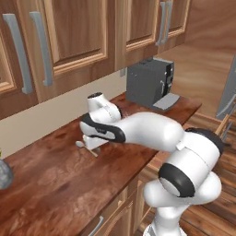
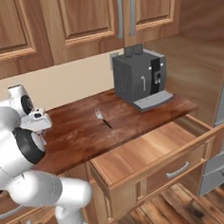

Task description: Organize the utensils by type. Pick up the wooden spoons from the counter and place them in the open cabinet. Then pick up the metallic utensils from the counter and place them in the open drawer.

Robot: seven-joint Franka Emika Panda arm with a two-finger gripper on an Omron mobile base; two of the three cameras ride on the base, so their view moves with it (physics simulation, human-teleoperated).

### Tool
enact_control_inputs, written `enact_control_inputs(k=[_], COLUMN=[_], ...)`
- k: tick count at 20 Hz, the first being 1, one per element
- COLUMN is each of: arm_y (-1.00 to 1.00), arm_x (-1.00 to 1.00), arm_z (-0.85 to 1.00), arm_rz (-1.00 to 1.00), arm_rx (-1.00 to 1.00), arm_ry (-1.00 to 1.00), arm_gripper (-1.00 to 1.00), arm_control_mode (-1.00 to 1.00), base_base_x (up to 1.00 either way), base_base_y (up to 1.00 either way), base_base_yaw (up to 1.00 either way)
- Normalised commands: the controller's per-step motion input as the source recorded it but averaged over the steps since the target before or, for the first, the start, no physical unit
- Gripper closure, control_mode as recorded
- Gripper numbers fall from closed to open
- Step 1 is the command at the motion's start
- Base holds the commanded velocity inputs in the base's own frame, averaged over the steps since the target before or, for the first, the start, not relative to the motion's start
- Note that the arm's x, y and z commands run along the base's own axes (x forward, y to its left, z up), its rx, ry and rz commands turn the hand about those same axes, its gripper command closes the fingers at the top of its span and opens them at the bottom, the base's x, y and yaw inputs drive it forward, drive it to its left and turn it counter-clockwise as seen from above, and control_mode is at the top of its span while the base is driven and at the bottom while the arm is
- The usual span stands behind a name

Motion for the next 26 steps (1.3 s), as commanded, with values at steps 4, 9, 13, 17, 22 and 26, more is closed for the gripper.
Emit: enact_control_inputs(k=[4,9,13,17,22,26], arm_y=[0.24,0.36,0.32,0.15,0.22,0.17], arm_x=[0.57,0.45,0.53,0.47,0.47,0.47], arm_z=[-0.28,-0.46,-0.43,-0.40,-0.42,-0.30], arm_rz=[-0.12,-0.12,-0.13,-0.12,-0.09,-0.03], arm_rx=[0.00,0.00,0.00,0.00,0.00,0.00], arm_ry=[-0.08,-0.12,-0.12,-0.10,0.00,0.00], arm_gripper=[-1.00,-1.00,-1.00,-1.00,-1.00,-1.00], arm_control_mode=[-1.00,-1.00,-1.00,-1.00,-1.00,-1.00], base_base_x=[0.00,0.00,0.00,0.00,0.00,0.00], base_base_y=[0.00,0.00,0.00,0.00,0.00,0.00], base_base_yaw=[0.00,0.00,0.00,0.00,0.00,0.00])
